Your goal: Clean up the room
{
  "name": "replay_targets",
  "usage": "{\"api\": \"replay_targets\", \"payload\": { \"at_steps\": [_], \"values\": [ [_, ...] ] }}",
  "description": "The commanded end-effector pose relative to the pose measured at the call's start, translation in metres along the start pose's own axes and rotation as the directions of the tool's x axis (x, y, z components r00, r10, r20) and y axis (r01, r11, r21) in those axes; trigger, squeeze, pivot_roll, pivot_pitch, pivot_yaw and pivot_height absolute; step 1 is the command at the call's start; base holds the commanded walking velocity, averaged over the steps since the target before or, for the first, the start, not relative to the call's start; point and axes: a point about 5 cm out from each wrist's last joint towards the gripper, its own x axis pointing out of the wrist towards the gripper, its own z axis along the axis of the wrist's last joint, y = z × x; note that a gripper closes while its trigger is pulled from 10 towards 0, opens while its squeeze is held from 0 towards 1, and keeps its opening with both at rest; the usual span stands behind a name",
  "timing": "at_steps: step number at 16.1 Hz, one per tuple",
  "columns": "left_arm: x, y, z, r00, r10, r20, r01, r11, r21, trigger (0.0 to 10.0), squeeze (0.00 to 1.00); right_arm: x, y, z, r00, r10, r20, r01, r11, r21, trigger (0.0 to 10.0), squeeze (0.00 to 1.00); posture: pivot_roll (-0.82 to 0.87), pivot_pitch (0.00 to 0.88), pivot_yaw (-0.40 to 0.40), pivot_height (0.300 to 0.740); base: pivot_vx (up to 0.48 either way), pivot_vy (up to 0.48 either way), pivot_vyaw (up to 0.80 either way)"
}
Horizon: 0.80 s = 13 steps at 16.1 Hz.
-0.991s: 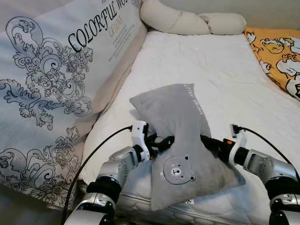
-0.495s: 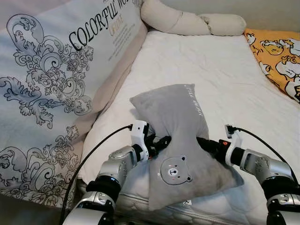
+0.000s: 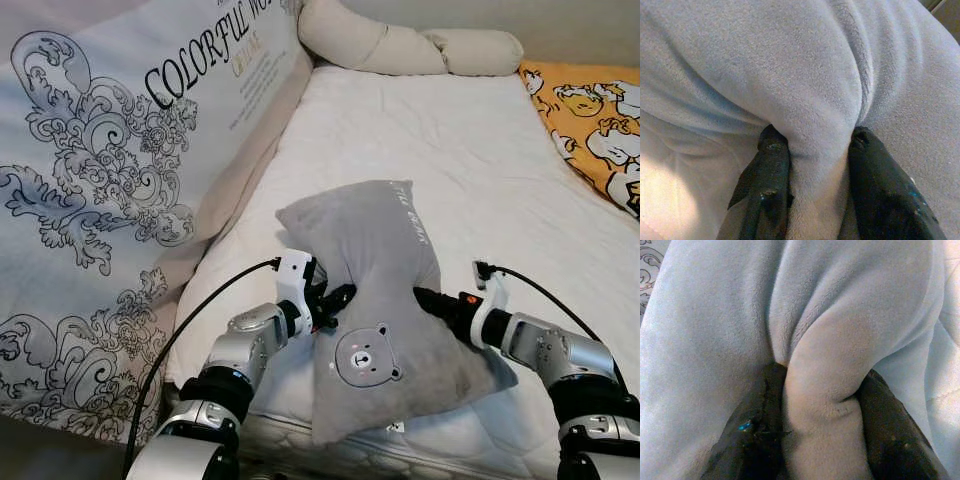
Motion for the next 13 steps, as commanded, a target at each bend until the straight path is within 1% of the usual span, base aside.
{"api": "replay_targets", "payload": {
  "at_steps": [1, 4, 5, 6, 7, 8, 9, 10, 11, 12, 13],
  "values": [
    [0.008, -0.01, 0.004, 0.999, -0.042, -0.02, 0.042, 0.999, 0.026, 0.0, 0.0, 0.01, 0.01, -0.009, 0.999, 0.036, -0.039, -0.036, 0.999, 0.002, 0.0, 0.0, 0.04, 0.0, 0.027, 0.74, 0.0, 0.0, 0.0],
    [0.007, -0.009, 0.008, 0.999, -0.038, -0.004, 0.038, 0.999, 0.026, 0.0, 0.0, 0.013, 0.015, -0.007, 0.999, 0.026, -0.042, -0.027, 0.999, -0.028, 0.0, 0.0, 0.04, 0.0, 0.026, 0.74, 0.0, 0.0, 0.0],
    [0.006, -0.008, 0.012, 0.999, -0.035, 0.004, 0.035, 0.998, 0.044, 0.0, 0.0, 0.014, 0.019, -0.004, 0.999, 0.041, -0.031, -0.042, 0.998, -0.038, 0.0, 0.0, 0.04, 0.0, 0.026, 0.74, 0.0, 0.0, 0.0],
    [0.005, -0.008, 0.018, 0.999, -0.039, 0.023, 0.038, 0.997, 0.071, 0.0, 0.0, 0.016, 0.024, 0.002, 0.999, 0.048, 0.004, -0.048, 0.997, -0.057, 0.0, 0.0, 0.04, 0.0, 0.026, 0.74, 0.0, 0.0, 0.0],
    [0.001, -0.009, 0.033, 0.997, -0.042, 0.071, 0.034, 0.993, 0.116, 0.0, 0.0, 0.016, 0.033, 0.015, 0.996, 0.047, 0.08, -0.039, 0.994, -0.097, 0.0, 0.0, 0.05, 0.0, 0.024, 0.74, 0.0, 0.0, 0.0],
    [-0.002, -0.01, 0.039, 0.995, -0.042, 0.09, 0.03, 0.99, 0.137, 0.0, 0.0, 0.016, 0.037, 0.02, 0.993, 0.041, 0.111, -0.028, 0.993, -0.112, 0.0, 0.0, 0.05, 0.0, 0.024, 0.74, 0.0, 0.0, 0.0],
    [-0.01, -0.01, 0.058, 0.988, -0.024, 0.152, -0.003, 0.985, 0.173, 0.0, 0.0, 0.015, 0.049, 0.03, 0.979, 0.043, 0.198, -0.013, 0.988, -0.153, 0.0, 0.0, 0.05, 0.0, 0.025, 0.74, 0.0, 0.0, 0.0],
    [-0.021, -0.01, 0.079, 0.975, 0.002, 0.224, -0.05, 0.976, 0.212, 0.0, 0.0, 0.013, 0.06, 0.034, 0.964, 0.049, 0.261, 0.002, 0.982, -0.19, 0.0, 0.0, 0.06, 0.0, 0.026, 0.74, 0.0, 0.0, 0.0],
    [-0.028, -0.012, 0.09, 0.965, 0.017, 0.261, -0.084, 0.966, 0.246, 0.0, 0.0, 0.011, 0.067, 0.034, 0.954, 0.046, 0.295, 0.017, 0.979, -0.205, 0.0, 0.0, 0.06, 0.0, 0.026, 0.74, 0.0, 0.0, 0.0],
    [-0.031, -0.012, 0.093, 0.962, 0.022, 0.272, -0.096, 0.961, 0.26, 0.0, 0.0, 0.01, 0.069, 0.033, 0.951, 0.043, 0.305, 0.022, 0.978, -0.205, 0.0, 0.0, 0.06, 0.0, 0.027, 0.74, 0.0, 0.0, 0.0],
    [-0.041, -0.014, 0.102, 0.951, 0.051, 0.304, -0.149, 0.939, 0.309, 0.0, 0.0, 0.007, 0.084, 0.033, 0.911, 0.07, 0.408, 0.032, 0.971, -0.238, 0.0, 0.0, 0.06, 0.0, 0.036, 0.74, 0.0, 0.0, 0.0]
  ]
}}
